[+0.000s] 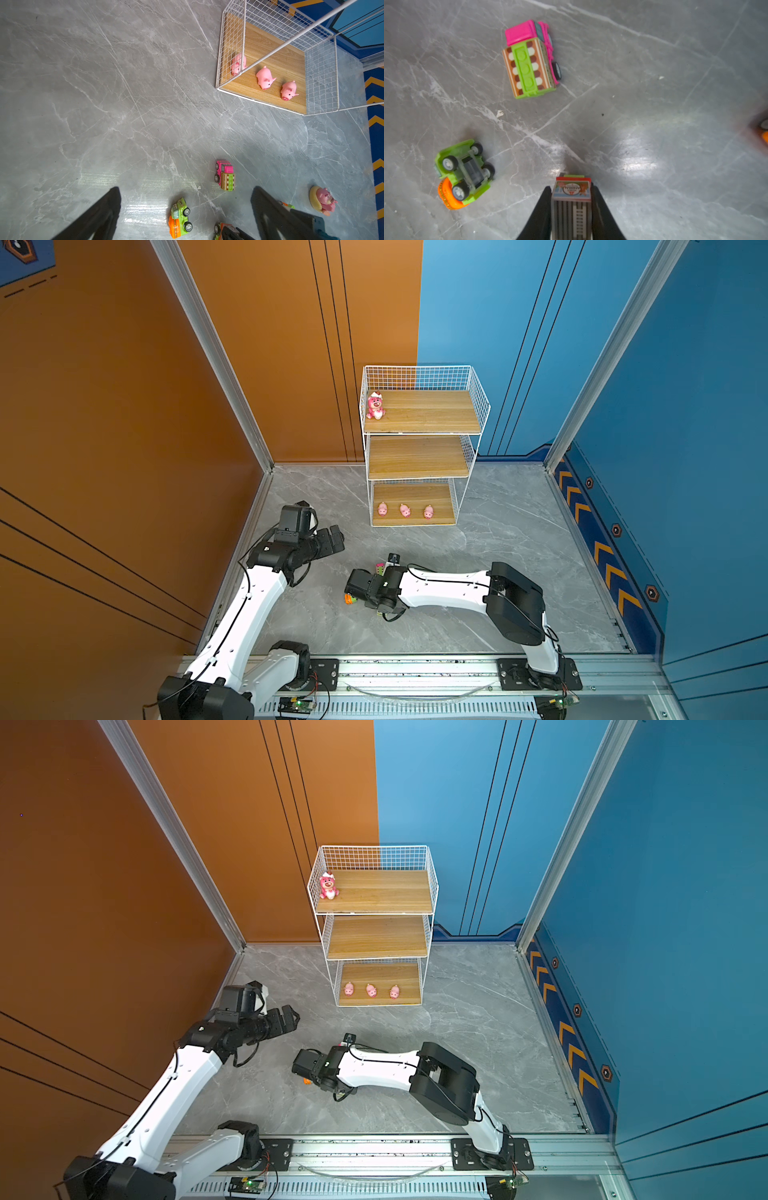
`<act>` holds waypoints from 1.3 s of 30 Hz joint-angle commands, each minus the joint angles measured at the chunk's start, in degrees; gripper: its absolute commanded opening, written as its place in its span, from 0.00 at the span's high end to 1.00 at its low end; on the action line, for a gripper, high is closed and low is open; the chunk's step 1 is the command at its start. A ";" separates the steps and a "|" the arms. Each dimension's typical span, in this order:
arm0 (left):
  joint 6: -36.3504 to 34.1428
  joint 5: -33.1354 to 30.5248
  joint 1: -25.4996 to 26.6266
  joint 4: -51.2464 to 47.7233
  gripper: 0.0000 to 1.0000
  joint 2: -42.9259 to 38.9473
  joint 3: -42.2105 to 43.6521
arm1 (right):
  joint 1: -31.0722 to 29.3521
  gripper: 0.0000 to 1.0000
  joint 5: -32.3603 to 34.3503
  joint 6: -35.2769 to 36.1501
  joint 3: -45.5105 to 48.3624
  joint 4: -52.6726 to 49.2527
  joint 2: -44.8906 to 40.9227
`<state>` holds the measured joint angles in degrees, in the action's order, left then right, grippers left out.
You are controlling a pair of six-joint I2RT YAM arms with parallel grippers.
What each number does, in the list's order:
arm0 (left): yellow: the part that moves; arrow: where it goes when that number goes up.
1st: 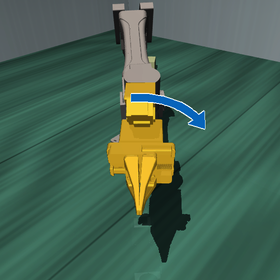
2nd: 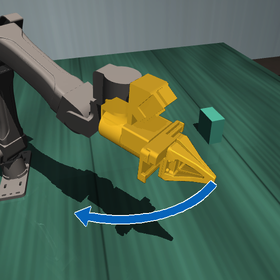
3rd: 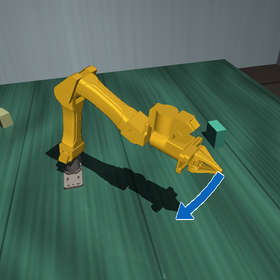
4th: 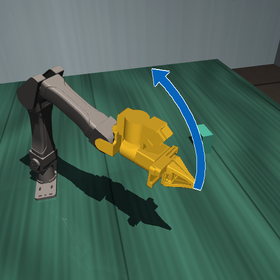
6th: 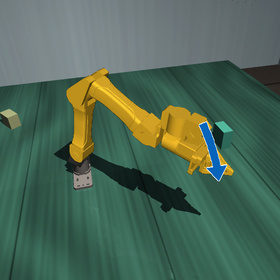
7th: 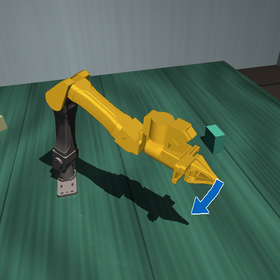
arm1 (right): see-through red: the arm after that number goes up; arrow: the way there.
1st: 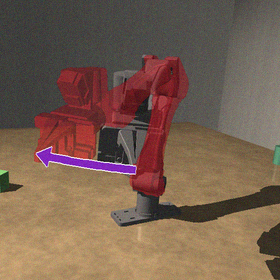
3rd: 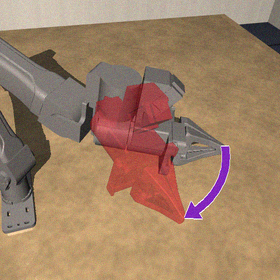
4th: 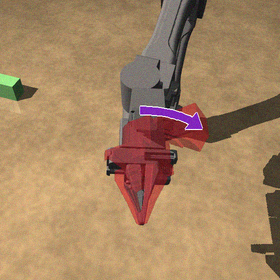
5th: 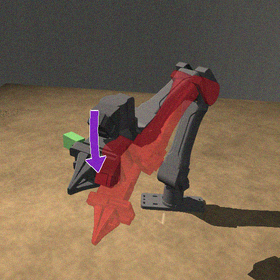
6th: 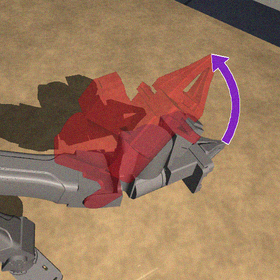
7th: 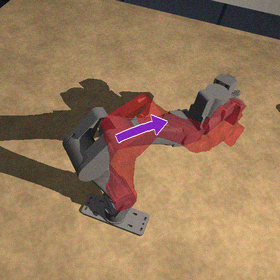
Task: Place and organize the plastic toys onto the shelf
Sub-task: 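Close the right gripper on the red and green fire truck, then lift the fire truck and carry it toward the shelf with the right gripper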
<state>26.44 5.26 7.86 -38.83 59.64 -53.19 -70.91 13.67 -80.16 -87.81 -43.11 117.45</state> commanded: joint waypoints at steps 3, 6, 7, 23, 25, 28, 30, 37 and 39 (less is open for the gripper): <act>-0.73 0.77 -0.63 0.06 0.01 -1.52 1.15 | 1.19 0.73 2.87 4.73 -1.01 -4.36 -1.78; -0.79 0.77 -0.59 0.08 0.02 -1.46 1.14 | 2.42 0.72 4.16 8.70 -0.38 -5.36 -3.68; -0.88 0.81 -0.57 0.08 0.02 -1.28 1.15 | 2.82 0.72 4.65 10.14 0.07 -5.43 -4.37; -1.45 0.70 -0.59 0.16 0.02 1.16 0.97 | 14.09 0.71 8.61 42.55 0.23 -1.07 -4.86; -1.48 0.15 -0.56 0.15 0.02 1.51 0.96 | 15.81 0.71 6.54 45.10 1.48 2.57 -4.53; -1.31 -0.90 -0.32 0.16 0.02 1.62 0.85 | 17.96 0.71 4.01 48.15 3.06 7.22 -3.92; -0.84 -1.16 -0.19 0.18 0.02 1.62 0.60 | 18.57 0.70 3.85 50.30 3.09 9.25 -3.51; 0.00 -1.97 0.67 -0.02 0.02 3.06 -3.13 | 21.86 0.70 -1.49 52.85 2.64 13.64 -0.32; 0.07 -2.09 0.60 -0.09 0.02 3.98 -5.01 | 22.31 0.69 -2.14 53.64 2.87 14.46 0.14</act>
<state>26.26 4.67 8.14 -38.81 62.85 -55.02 -49.25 13.74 -29.32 -85.52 -31.09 116.27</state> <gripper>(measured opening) 0.982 0.307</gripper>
